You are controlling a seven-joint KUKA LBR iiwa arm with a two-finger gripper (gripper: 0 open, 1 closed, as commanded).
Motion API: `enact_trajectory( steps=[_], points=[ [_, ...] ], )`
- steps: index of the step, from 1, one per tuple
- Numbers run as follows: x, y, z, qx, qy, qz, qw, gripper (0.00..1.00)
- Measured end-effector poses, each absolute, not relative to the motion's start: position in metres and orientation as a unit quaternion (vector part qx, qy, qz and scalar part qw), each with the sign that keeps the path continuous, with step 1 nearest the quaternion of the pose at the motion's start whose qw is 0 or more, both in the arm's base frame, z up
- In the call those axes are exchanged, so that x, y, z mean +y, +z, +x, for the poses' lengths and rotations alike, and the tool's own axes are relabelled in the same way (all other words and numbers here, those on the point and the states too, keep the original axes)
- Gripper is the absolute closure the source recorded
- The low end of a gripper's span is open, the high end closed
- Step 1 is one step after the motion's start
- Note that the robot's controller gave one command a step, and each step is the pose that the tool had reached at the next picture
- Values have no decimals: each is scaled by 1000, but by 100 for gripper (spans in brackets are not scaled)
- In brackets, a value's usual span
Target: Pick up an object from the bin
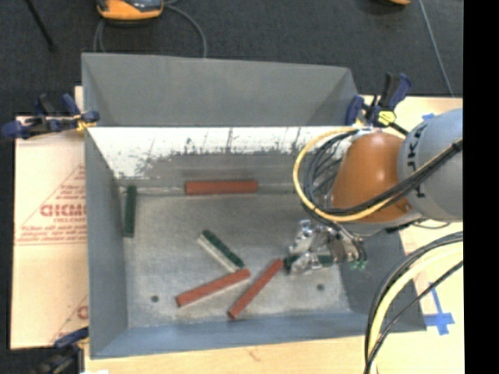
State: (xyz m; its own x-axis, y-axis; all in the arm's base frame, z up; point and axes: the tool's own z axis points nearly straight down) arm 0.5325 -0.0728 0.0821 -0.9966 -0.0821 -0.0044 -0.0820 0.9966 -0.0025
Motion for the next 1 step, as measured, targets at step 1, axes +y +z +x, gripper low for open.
enact_trajectory(
  steps=[1],
  points=[
    [-69, 225, 530, 999, -1, -51, 2, 100]
  ],
)
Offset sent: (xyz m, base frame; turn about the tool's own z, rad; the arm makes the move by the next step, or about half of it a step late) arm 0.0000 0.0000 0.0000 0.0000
